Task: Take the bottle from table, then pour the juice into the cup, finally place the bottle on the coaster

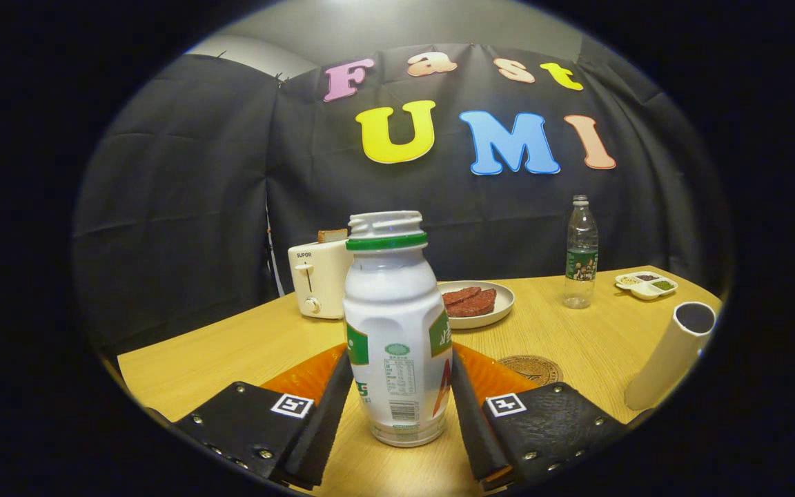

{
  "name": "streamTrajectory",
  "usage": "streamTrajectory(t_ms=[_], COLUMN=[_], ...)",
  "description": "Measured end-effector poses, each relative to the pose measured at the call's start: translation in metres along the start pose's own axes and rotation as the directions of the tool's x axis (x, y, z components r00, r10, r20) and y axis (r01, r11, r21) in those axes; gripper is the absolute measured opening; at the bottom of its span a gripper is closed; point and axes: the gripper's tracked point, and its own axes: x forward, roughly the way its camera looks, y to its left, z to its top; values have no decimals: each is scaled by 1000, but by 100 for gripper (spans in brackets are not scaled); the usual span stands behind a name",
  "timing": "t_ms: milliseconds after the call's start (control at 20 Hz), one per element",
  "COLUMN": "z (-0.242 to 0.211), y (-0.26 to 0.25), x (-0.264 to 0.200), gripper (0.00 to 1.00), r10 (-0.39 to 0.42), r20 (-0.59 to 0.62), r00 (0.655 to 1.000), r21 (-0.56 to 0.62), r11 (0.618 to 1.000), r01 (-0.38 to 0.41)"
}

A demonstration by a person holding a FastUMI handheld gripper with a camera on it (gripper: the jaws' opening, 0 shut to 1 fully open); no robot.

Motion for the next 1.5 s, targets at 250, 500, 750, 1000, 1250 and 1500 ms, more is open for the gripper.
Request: streamTrajectory(t_ms=[250,500,750,1000,1250,1500], z=[21,56,72,77,88,96], y=[-13,-35,-69,-84,-88,-102], x=[-15,-25,-38,-45,-54,-58], gripper=[73,73,73,73,73,73], r10=[5,-2,-80,-114,-132,-175], r20=[115,251,329,367,405,438], r00=[993,968,941,923,905,882], r21=[196,457,666,788,846,874], r11=[980,882,726,566,431,312], r01=[-27,-116,-172,-243,-315,-372])
